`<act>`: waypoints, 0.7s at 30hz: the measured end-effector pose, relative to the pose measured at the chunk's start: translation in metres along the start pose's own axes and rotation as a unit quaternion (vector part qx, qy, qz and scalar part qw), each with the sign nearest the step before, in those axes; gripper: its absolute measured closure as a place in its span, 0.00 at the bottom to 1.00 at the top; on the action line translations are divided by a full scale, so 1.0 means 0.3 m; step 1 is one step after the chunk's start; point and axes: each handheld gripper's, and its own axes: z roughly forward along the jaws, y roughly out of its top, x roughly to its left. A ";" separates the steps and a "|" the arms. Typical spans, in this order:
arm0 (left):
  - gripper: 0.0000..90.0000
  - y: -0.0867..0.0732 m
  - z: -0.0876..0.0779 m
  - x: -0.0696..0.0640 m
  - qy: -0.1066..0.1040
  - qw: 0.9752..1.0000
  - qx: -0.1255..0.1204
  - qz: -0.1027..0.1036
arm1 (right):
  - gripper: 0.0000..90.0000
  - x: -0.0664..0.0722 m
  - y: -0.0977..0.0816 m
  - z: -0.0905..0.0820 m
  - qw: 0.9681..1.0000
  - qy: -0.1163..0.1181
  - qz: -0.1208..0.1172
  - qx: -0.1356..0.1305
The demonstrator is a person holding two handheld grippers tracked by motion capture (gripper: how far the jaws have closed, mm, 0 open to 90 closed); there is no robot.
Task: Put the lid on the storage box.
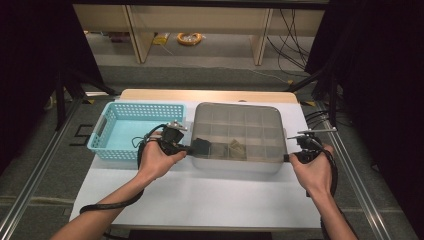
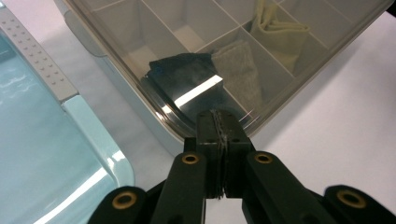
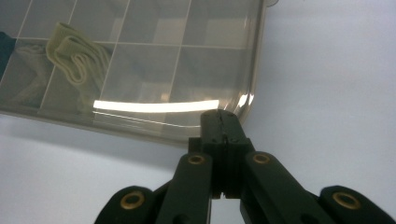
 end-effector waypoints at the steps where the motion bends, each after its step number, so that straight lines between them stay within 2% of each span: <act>1: 0.98 -0.001 0.000 -0.001 0.001 1.000 -0.001 0.000 | 1.00 0.000 0.000 0.001 1.000 0.002 0.000 -0.002; 3: 0.98 -0.002 -0.001 -0.001 0.002 1.000 0.001 0.000 | 1.00 0.001 0.001 0.001 1.000 0.001 0.000 -0.003; 5: 0.97 -0.004 -0.001 0.003 -0.006 1.000 -0.002 0.002 | 1.00 -0.001 0.000 0.001 1.000 -0.001 -0.006 -0.002; 7: 0.97 -0.008 -0.003 0.000 -0.009 1.000 -0.014 -0.007 | 1.00 0.000 -0.001 0.004 1.000 -0.002 0.002 -0.007; 9: 0.96 -0.015 -0.015 -0.002 -0.011 1.000 -0.024 -0.004 | 1.00 -0.005 -0.005 0.000 1.000 -0.002 0.004 -0.017; 10: 0.95 -0.019 -0.024 -0.002 -0.014 1.000 -0.027 0.000 | 1.00 -0.005 -0.008 -0.002 1.000 -0.006 0.013 -0.020; 11: 0.95 -0.024 -0.032 -0.002 -0.014 0.999 -0.033 0.000 | 1.00 0.008 -0.013 -0.009 0.999 0.001 0.044 -0.020; 12: 0.94 -0.032 -0.045 -0.003 -0.008 0.999 -0.041 0.003 | 1.00 0.005 -0.015 -0.012 0.999 0.003 0.050 -0.021; 13: 0.94 -0.039 -0.055 0.000 -0.007 0.999 -0.046 0.006 | 1.00 -0.008 -0.020 -0.013 0.999 0.010 0.036 -0.030; 14: 0.93 -0.047 -0.065 0.003 -0.007 0.999 -0.050 0.009 | 1.00 -0.015 -0.023 -0.009 0.999 0.006 0.033 -0.042; 15: 0.92 -0.054 -0.073 0.005 -0.006 0.998 -0.054 0.010 | 1.00 -0.026 -0.028 -0.006 0.998 0.003 0.021 -0.051; 16: 0.91 -0.065 -0.083 0.005 -0.002 0.998 -0.063 0.008 | 1.00 -0.026 -0.031 -0.009 0.998 0.012 0.025 -0.053; 17: 0.90 -0.075 -0.096 0.014 -0.003 0.998 -0.062 0.016 | 1.00 -0.030 -0.036 -0.009 0.998 0.009 0.030 -0.053; 18: 0.89 -0.091 -0.110 0.019 0.004 0.997 -0.072 0.017 | 1.00 -0.033 -0.042 -0.010 0.998 0.011 0.037 -0.055; 19: 0.89 -0.100 -0.119 0.023 0.011 0.997 -0.074 0.019 | 1.00 -0.029 -0.050 -0.009 0.997 0.009 0.056 -0.056; 20: 0.88 -0.116 -0.133 0.030 0.014 0.997 -0.079 0.016 | 1.00 -0.035 -0.054 -0.008 0.997 0.009 0.053 -0.060; 21: 0.86 -0.129 -0.143 0.036 0.017 0.996 -0.081 0.015 | 1.00 -0.050 -0.060 -0.006 0.997 0.010 0.038 -0.063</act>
